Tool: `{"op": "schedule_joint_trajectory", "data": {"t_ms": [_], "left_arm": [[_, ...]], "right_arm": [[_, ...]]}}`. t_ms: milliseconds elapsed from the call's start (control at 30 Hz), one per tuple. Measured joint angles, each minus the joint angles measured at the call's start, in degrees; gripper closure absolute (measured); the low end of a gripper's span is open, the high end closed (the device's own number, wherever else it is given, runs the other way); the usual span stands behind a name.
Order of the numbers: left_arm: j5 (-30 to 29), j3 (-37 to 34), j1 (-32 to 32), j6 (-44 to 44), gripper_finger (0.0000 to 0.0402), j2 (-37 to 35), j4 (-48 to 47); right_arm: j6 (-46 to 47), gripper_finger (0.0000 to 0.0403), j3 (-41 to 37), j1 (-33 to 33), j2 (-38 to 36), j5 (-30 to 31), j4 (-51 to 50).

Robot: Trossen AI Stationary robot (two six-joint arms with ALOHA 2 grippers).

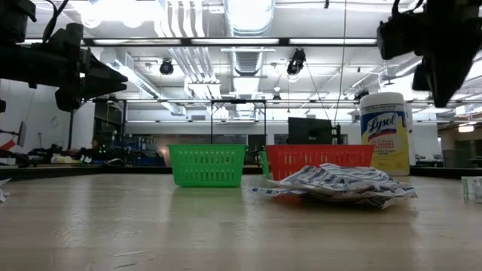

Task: Pick & Place First Aid Supplies
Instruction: Put the green bandage pack into the top green bin

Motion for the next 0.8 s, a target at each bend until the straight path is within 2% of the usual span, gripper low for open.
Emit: {"op": "schedule_joint_trajectory", "data": {"t_ms": [333, 800], "left_arm": [[0.0, 0.0, 0.0, -0.11, 0.0293, 0.0, 0.0], [0.0, 0.0, 0.0, -0.21, 0.0293, -0.01, 0.0]], "right_arm": [[-0.61, 0.0296, 0.63, -0.01, 8.16, -7.04, 0.56], [0.75, 0.0293, 6.0, 2.93, 20.37, -7.08, 1.41]]}}
